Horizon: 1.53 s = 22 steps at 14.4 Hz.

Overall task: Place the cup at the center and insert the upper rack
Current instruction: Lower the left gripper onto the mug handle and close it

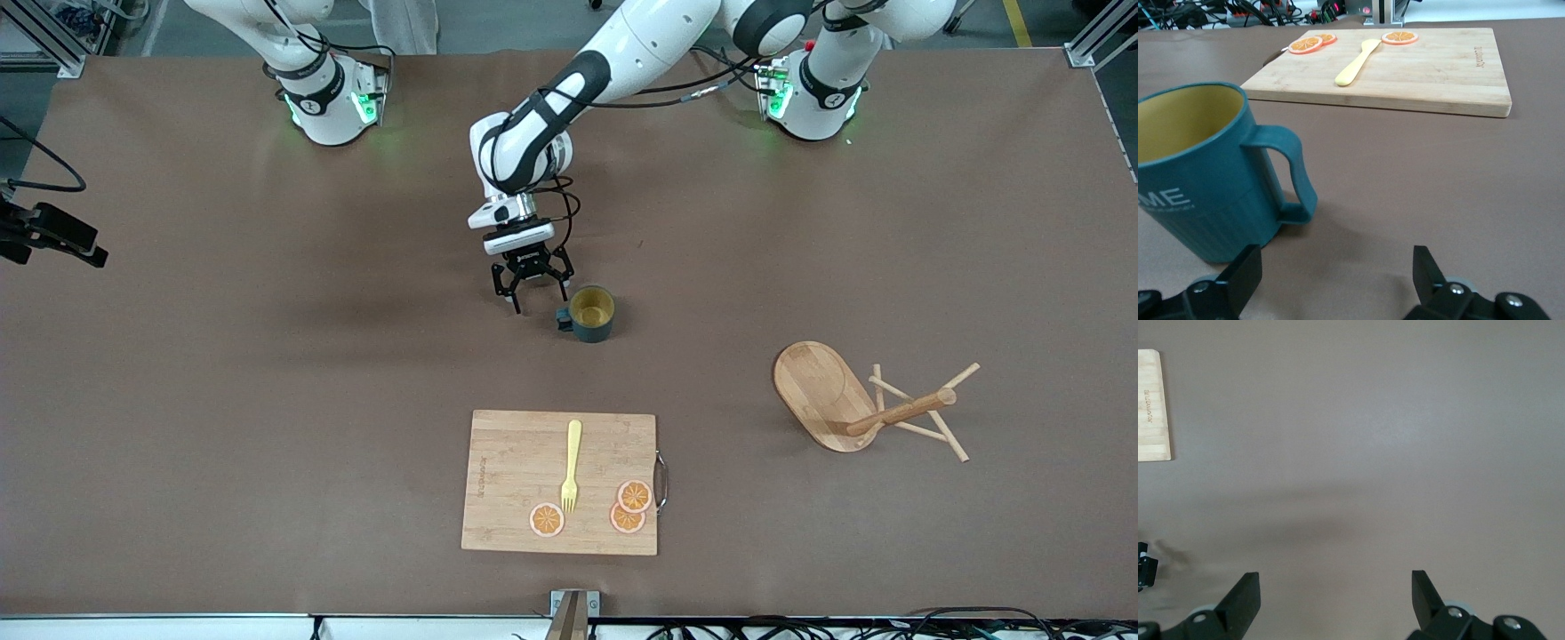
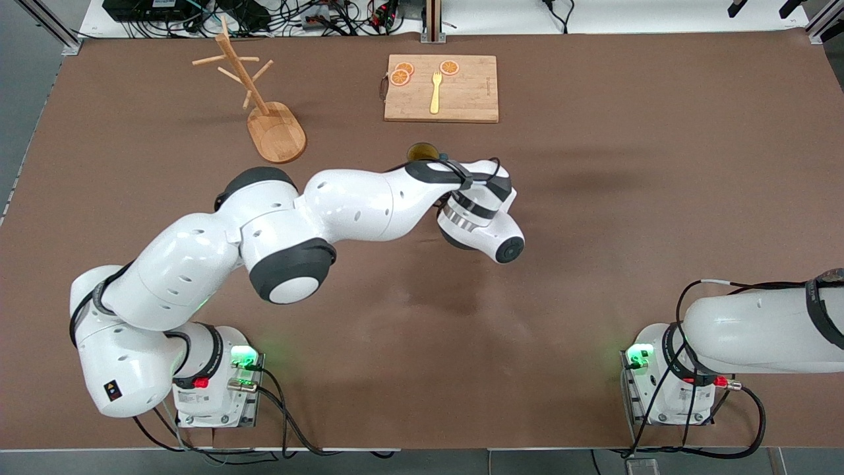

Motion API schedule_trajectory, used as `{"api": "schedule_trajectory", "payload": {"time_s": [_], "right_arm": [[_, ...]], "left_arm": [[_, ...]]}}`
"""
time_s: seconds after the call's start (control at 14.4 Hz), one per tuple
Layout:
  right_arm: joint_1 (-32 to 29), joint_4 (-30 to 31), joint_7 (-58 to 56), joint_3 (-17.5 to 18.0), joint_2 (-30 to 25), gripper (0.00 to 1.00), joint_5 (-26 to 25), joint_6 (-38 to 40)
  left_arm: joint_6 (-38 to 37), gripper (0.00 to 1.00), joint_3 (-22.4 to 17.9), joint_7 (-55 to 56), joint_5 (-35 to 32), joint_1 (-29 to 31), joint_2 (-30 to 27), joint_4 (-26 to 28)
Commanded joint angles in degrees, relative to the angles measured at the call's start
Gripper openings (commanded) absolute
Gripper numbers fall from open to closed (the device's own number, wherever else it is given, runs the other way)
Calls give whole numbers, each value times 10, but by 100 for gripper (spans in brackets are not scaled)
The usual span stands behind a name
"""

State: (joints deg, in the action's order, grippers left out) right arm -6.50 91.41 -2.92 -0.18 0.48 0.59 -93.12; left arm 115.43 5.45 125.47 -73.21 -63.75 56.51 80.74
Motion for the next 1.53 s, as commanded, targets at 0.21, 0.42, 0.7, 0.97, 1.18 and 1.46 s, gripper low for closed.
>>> {"api": "schedule_trajectory", "payload": {"time_s": [0.21,0.42,0.7,0.97,1.18,1.46], "right_arm": [[-3,20,-7,4,-16,100,-8,11],[-5,14,-3,2,-17,100,-7,7],[-3,12,-2,4,-16,100,-6,-1],[-3,12,-2,4,-15,100,-1,-13],[-3,13,-4,4,-15,100,-2,-7],[2,14,-9,4,-15,100,-5,-5]], "left_arm": [[-38,100,-22,21,-47,-23,17,-14],[-44,100,-22,50,-83,-23,25,-15],[-51,100,-22,86,-127,-23,37,-15],[-51,98,-22,86,-143,-23,38,-15],[-51,95,-23,86,-146,-23,38,-15],[-50,95,-25,86,-157,-20,41,-16]]}}
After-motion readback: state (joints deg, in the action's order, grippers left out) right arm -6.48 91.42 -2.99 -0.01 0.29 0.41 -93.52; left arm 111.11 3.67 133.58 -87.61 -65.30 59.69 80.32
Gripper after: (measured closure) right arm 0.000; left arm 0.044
